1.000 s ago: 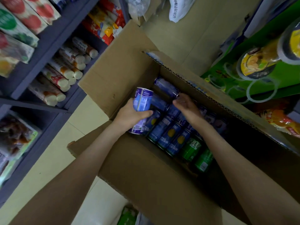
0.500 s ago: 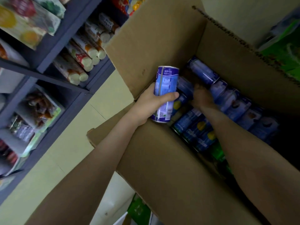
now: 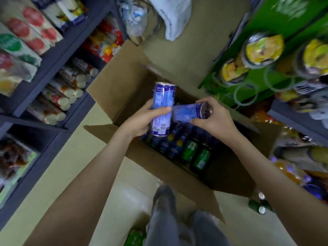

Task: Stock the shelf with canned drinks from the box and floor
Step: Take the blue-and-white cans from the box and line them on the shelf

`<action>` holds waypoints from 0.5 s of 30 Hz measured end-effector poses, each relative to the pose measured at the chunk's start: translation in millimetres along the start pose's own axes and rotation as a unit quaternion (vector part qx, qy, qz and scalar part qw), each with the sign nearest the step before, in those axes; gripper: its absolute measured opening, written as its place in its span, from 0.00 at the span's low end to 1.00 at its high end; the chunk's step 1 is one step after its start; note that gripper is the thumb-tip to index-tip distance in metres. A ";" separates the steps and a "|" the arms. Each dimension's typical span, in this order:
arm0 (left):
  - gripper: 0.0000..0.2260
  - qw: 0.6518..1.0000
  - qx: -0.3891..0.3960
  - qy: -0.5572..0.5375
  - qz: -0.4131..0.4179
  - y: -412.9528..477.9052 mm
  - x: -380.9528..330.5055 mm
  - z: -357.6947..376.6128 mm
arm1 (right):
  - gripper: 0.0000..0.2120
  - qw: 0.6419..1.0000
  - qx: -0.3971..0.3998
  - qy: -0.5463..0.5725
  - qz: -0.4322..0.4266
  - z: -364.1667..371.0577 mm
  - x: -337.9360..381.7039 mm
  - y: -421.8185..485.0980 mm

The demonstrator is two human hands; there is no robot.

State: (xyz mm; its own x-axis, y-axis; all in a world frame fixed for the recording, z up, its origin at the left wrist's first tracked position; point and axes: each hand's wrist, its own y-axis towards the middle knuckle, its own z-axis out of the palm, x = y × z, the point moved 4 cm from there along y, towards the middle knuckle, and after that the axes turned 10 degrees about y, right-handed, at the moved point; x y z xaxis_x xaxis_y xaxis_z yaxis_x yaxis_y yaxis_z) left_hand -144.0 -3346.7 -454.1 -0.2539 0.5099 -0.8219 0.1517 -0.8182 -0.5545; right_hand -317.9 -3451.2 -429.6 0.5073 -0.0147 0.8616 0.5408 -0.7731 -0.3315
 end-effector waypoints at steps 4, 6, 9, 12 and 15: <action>0.21 0.993 0.110 -0.032 0.020 -36.6 -51.6 80.2 | 0.15 0.992 -0.070 0.092 -0.042 -84.7 35.2 -55.3; 0.26 0.989 0.142 -0.032 0.032 -56.1 -76.6 124.1 | 0.13 0.983 -0.095 0.137 -0.071 -131.2 52.9 -85.1; 0.30 0.986 0.154 -0.018 0.066 -82.5 -110.6 193.4 | 0.13 0.961 -0.132 0.206 -0.129 -198.6 73.9 -132.0; 0.21 0.983 0.153 -0.023 0.098 -106.7 -141.3 265.9 | 0.16 0.925 -0.172 0.286 -0.183 -257.7 84.2 -176.0; 0.17 0.976 0.167 -0.065 0.126 -127.9 -167.1 335.8 | 0.11 0.899 -0.192 0.321 -0.228 -301.7 95.8 -212.0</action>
State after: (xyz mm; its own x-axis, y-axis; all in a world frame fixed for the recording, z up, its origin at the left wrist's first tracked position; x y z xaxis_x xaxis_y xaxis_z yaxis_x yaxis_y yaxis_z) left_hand -441.8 -3416.4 -202.0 -0.3703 0.2611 -0.8915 -0.0903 -0.9653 -0.2452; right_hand -586.4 -3480.0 -160.9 -0.2669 0.0909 0.9594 0.2594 -0.9520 0.1623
